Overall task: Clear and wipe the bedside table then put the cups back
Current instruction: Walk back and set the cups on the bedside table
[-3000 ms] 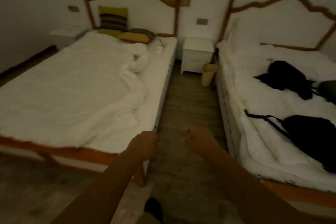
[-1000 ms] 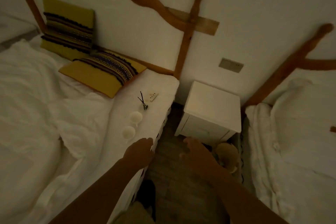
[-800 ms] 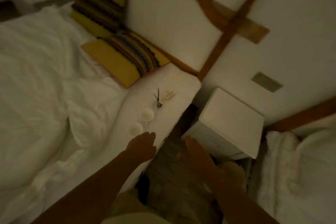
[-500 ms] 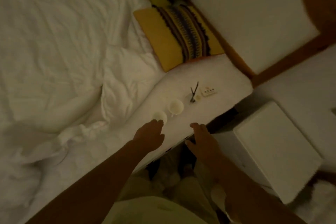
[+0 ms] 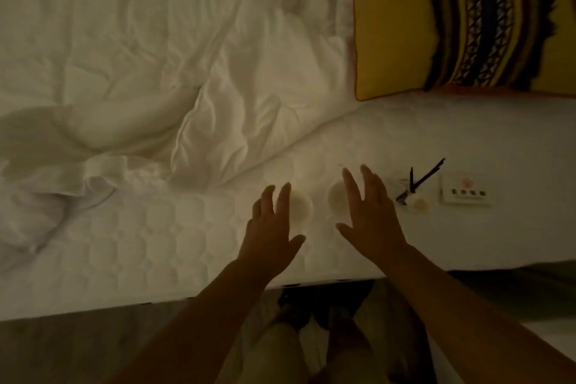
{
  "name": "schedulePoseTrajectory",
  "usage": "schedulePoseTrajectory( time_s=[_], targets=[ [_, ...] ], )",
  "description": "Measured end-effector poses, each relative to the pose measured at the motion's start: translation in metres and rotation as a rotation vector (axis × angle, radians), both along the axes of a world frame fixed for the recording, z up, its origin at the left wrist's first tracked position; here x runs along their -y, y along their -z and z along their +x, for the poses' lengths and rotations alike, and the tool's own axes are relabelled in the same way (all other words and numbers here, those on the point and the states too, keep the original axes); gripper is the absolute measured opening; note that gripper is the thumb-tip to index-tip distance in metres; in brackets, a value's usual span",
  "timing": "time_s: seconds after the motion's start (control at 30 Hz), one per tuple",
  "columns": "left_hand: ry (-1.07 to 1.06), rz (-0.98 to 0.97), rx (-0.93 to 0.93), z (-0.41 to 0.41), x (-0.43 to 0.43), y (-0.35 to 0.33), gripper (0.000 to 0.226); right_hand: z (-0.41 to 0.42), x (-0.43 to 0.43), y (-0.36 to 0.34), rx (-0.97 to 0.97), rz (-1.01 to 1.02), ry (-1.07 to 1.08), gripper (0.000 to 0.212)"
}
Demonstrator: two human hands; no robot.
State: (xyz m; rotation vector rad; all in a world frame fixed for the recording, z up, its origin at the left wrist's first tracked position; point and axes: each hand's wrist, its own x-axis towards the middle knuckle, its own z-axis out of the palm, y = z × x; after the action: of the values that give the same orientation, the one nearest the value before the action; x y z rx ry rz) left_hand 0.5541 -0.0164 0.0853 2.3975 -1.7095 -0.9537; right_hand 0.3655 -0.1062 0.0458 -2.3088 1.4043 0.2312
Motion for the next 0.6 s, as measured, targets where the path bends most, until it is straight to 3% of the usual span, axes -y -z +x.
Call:
schedulePoseTrajectory(
  time_s=[0.1, 0.2, 0.37, 0.6],
  targets=[
    [-0.066, -0.009, 0.035, -0.003, 0.01, 0.037, 0.125, 0.007, 0.008, 0.035, 0.019, -0.001, -0.013, 0.121],
    [-0.055, 0.007, 0.054, -0.005, 0.012, 0.066, 0.131, 0.012, 0.006, 0.053, 0.086, -0.005, 0.04, 0.111],
    [-0.03, -0.02, 0.072, -0.006, 0.015, 0.088, 0.105, 0.01, -0.001, 0.057, 0.132, -0.03, 0.154, 0.095],
    [0.113, 0.005, -0.011, -0.016, 0.016, 0.067, 0.099, -0.044, -0.055, 0.037, 0.241, 0.087, 0.358, 0.093]
  ],
)
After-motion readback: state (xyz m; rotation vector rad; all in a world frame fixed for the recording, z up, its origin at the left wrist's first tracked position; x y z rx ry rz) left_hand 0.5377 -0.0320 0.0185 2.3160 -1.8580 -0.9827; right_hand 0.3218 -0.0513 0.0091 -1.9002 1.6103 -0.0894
